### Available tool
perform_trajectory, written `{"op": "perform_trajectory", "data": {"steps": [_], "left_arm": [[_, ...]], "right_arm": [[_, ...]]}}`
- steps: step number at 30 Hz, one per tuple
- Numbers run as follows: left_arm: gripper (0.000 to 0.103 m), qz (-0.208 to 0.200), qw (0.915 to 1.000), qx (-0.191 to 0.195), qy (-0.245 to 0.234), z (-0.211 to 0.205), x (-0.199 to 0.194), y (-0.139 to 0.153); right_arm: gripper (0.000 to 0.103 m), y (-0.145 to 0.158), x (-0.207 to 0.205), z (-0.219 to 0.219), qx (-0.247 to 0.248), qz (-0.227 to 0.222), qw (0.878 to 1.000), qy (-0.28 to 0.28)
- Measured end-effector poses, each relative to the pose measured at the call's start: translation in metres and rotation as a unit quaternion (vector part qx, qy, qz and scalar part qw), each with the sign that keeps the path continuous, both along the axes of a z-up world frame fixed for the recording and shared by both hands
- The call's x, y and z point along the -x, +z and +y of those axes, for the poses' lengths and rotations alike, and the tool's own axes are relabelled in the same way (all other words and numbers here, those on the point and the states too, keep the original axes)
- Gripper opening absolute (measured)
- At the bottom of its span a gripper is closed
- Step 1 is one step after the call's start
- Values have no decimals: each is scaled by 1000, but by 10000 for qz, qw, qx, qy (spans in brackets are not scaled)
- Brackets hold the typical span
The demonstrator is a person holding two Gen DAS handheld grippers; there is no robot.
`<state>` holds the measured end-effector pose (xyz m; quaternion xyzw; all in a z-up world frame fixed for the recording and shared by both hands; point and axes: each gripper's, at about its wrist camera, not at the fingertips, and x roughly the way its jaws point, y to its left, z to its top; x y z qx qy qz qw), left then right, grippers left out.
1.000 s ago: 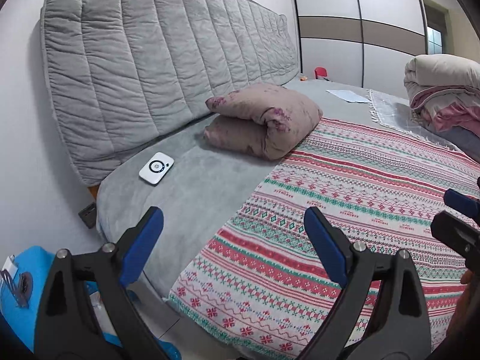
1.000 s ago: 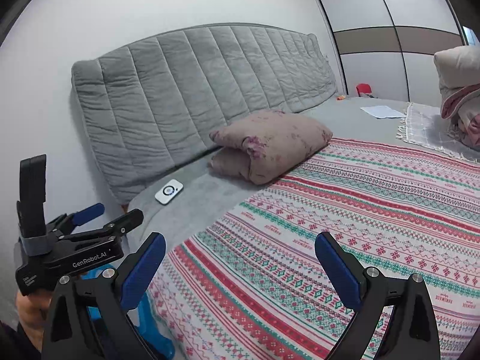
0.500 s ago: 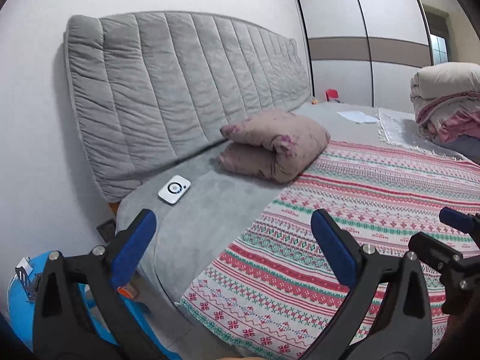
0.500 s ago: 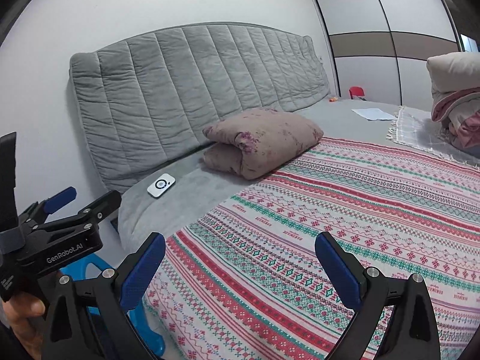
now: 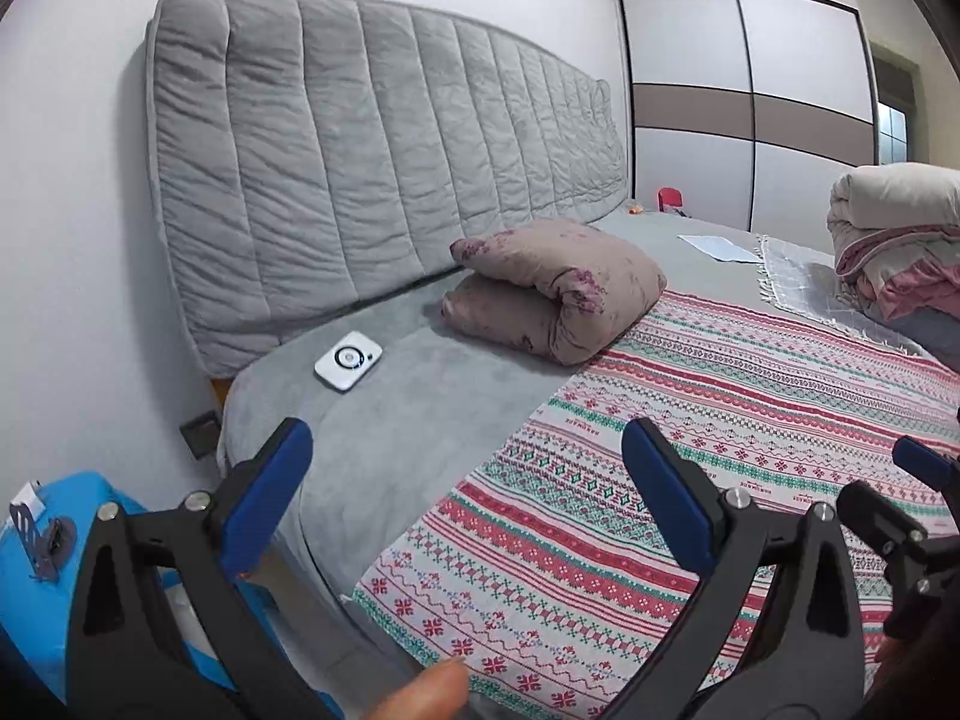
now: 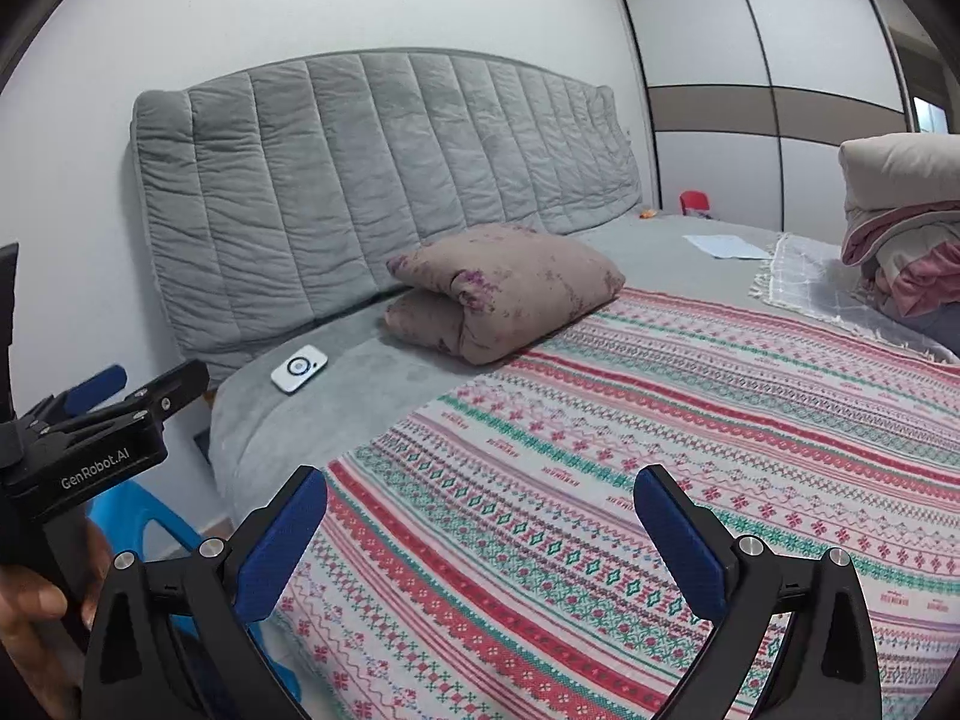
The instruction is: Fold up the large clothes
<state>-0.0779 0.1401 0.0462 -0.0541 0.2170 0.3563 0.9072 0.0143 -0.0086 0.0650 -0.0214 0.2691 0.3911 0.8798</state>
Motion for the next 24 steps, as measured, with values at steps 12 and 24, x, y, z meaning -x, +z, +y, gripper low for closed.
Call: {"op": "perform_trajectory", "data": {"steps": [12,24], "left_arm": [[103,114,9994,-322,-43,-14,-6,0],[103,190,9995,-228,-61,-9,-9,-2]], "right_arm": [[103,5,2,-4,-24,-142,9997,-181],[103,1,6,1,176,-218,9994,-203]]}}
